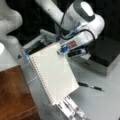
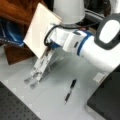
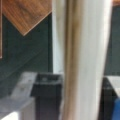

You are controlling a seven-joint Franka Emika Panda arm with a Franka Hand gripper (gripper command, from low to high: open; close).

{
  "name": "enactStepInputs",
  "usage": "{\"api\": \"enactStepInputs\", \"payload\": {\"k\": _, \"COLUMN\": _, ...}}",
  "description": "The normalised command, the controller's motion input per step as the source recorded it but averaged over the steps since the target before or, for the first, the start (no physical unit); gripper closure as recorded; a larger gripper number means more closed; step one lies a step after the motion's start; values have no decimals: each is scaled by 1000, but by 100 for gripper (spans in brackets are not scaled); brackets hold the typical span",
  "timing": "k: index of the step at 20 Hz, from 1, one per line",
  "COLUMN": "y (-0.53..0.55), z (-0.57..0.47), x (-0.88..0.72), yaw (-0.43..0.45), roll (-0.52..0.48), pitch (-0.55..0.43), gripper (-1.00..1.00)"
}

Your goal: Turn off the lamps. Pick up the book. Place the book on the shelf position.

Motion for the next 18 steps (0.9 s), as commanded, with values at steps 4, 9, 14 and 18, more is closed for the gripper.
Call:
{"api": "enactStepInputs", "payload": {"k": 4, "y": 181, "z": 212, "x": 105, "yaw": -488, "roll": -2, "pitch": 87, "gripper": 100}}
{"api": "enactStepInputs", "payload": {"k": 9, "y": 167, "z": 221, "x": 68, "yaw": -369, "roll": -15, "pitch": 105, "gripper": 100}}
{"api": "enactStepInputs", "payload": {"k": 14, "y": 95, "z": 249, "x": 3, "yaw": -280, "roll": -16, "pitch": 96, "gripper": 100}}
{"api": "enactStepInputs", "payload": {"k": 18, "y": 72, "z": 308, "x": -65, "yaw": -228, "roll": -7, "pitch": 111, "gripper": 100}}
